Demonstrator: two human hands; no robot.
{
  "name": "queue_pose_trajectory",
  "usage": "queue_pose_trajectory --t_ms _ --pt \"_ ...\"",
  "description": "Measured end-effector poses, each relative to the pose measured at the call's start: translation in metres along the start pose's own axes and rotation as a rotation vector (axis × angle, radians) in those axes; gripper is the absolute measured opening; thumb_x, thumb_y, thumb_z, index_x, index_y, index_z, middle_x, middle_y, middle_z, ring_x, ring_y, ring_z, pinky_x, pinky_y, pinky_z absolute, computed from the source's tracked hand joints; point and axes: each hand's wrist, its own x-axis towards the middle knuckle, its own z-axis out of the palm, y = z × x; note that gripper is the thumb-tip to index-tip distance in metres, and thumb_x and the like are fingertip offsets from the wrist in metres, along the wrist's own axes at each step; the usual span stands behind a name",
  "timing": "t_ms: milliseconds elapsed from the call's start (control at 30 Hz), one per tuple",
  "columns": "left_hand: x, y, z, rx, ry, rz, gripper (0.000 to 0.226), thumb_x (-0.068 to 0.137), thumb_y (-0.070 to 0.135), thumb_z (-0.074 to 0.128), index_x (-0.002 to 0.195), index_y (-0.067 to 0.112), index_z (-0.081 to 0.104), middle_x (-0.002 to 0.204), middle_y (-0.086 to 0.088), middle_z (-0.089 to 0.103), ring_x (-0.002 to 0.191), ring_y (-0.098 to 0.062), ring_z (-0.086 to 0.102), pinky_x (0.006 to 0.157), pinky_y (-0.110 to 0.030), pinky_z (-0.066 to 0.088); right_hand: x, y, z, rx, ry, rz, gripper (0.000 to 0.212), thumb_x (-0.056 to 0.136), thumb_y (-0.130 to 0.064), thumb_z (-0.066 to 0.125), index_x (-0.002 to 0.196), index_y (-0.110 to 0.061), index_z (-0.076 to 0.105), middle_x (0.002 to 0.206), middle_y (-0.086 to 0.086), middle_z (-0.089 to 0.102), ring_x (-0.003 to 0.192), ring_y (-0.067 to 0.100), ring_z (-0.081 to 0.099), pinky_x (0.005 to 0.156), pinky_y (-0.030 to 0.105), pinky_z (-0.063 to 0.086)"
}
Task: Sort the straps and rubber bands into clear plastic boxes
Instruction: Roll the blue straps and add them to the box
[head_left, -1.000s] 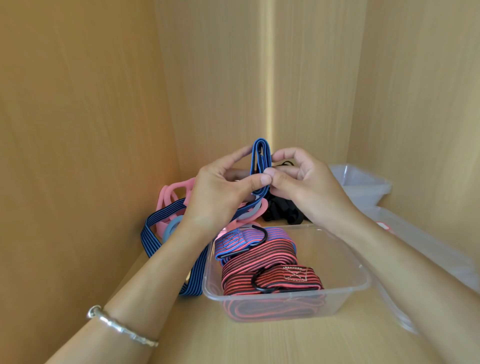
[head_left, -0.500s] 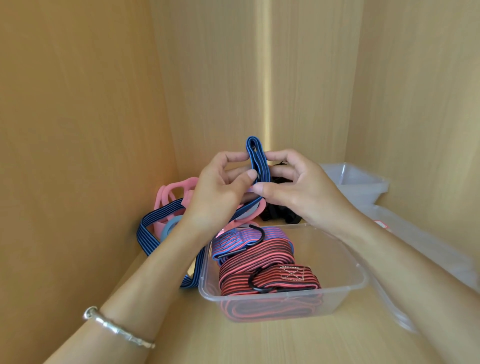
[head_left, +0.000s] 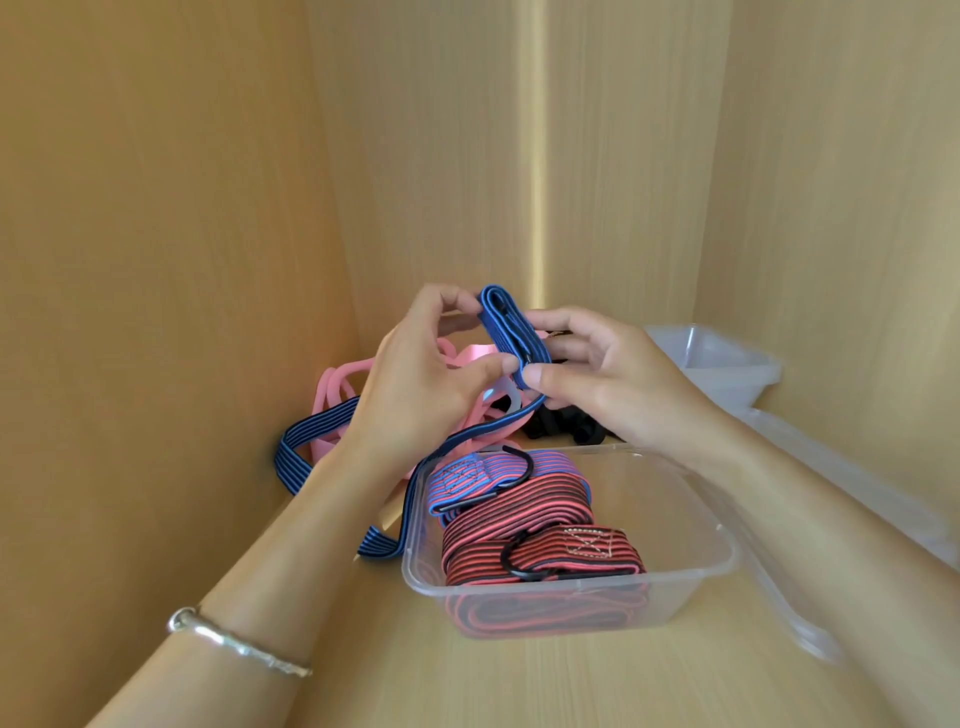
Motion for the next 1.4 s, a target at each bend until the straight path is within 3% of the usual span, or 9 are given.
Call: queue_pose_trajectory --t_ms 133,267,467,667,833,933,1100,1300,1400 --pt "0.0 -0.003 0.0 0.115 -0.051 0.077 0.063 0.073 0.015 0.082 0.121 0.035 0.048 0.11 0.023 0.055 0.098 0.006 0.054 0.079 -0.014 0.045 -0.001 -0.001 0.003 -0.086 -0.057 0.009 0.046 0.095 0.004 0.051 0.106 -0.04 0.054 0.102 -0.022 0.062 0.077 -0.017 0.059 0.067 0.003 0.04" --pt "0.002 -0.008 -0.001 0.255 -0.011 0.157 0.028 0.072 0.02 0.082 0.096 0.018 0.068 0.083 0.02 0.059 0.078 0.007 0.054 0.071 -0.009 0.04 -0.002 -0.001 0.004 -0.114 -0.005 -0.011 0.039 0.095 0.002 0.053 0.094 -0.037 0.061 0.092 -0.009 0.065 0.07 -0.015 0.059 0.065 0.004 0.04" --pt "-0.002 0.0 0.003 0.244 0.133 0.125 0.021 0.081 0.028 0.075 0.096 0.02 0.064 0.083 0.014 0.062 0.079 -0.002 0.056 0.069 -0.014 0.041 0.005 -0.002 0.005 0.066 0.199 -0.02 0.016 0.092 -0.01 0.061 0.089 -0.024 0.066 0.081 -0.008 0.071 0.072 -0.001 0.065 0.069 0.017 0.055" --pt "-0.004 0.002 0.005 0.245 0.219 0.047 0.029 0.08 0.038 0.074 0.081 0.031 0.045 0.069 0.014 0.06 0.064 -0.009 0.051 0.062 -0.027 0.04 0.005 0.002 0.011 0.097 0.201 0.035 0.022 0.095 -0.015 0.058 0.109 -0.032 0.063 0.102 0.01 0.072 0.098 0.017 0.07 0.085 0.039 0.058" --pt "-0.003 0.005 0.006 0.228 0.098 -0.01 0.036 0.078 0.036 0.076 0.094 0.038 0.044 0.075 0.021 0.064 0.067 0.004 0.058 0.064 -0.009 0.042 0.004 0.002 0.009 0.097 0.211 0.048 0.024 0.096 -0.009 0.056 0.103 -0.03 0.065 0.092 0.006 0.072 0.09 0.018 0.071 0.086 0.04 0.058" --pt "-0.003 0.002 0.008 0.202 0.027 0.02 0.022 0.081 0.033 0.074 0.085 0.038 0.053 0.081 0.017 0.068 0.077 -0.002 0.064 0.077 -0.028 0.052 0.004 0.001 0.009 0.088 0.204 0.038 0.03 0.096 -0.003 0.053 0.098 -0.031 0.065 0.081 -0.005 0.072 0.079 0.012 0.07 0.084 0.034 0.058" --pt "-0.001 -0.001 0.007 0.032 -0.115 -0.029 0.005 0.08 0.036 0.059 0.082 0.04 0.06 0.09 0.012 0.073 0.085 -0.007 0.07 0.082 -0.041 0.056 0.004 0.001 0.006 0.017 0.197 0.045 0.036 0.097 0.0 0.048 0.101 -0.034 0.061 0.092 -0.007 0.07 0.081 0.007 0.069 0.086 0.025 0.056" --pt "0.002 -0.004 0.001 -0.155 -0.19 -0.139 0.013 0.066 0.028 0.073 0.076 0.03 0.064 0.081 0.001 0.075 0.078 -0.019 0.072 0.08 -0.044 0.057 0.002 -0.001 0.007 -0.057 0.183 0.033 0.04 0.097 -0.001 0.049 0.101 -0.04 0.058 0.106 -0.004 0.07 0.1 0.013 0.066 0.102 0.041 0.048" --pt "0.004 -0.004 -0.002 -0.22 -0.234 -0.186 0.027 0.071 0.014 0.082 0.083 0.022 0.059 0.071 0.003 0.072 0.065 -0.014 0.068 0.064 -0.03 0.054 0.002 -0.001 0.008 0.009 0.197 0.023 0.03 0.096 -0.001 0.052 0.099 -0.031 0.053 0.087 -0.01 0.072 0.082 0.008 0.068 0.095 0.04 0.052"
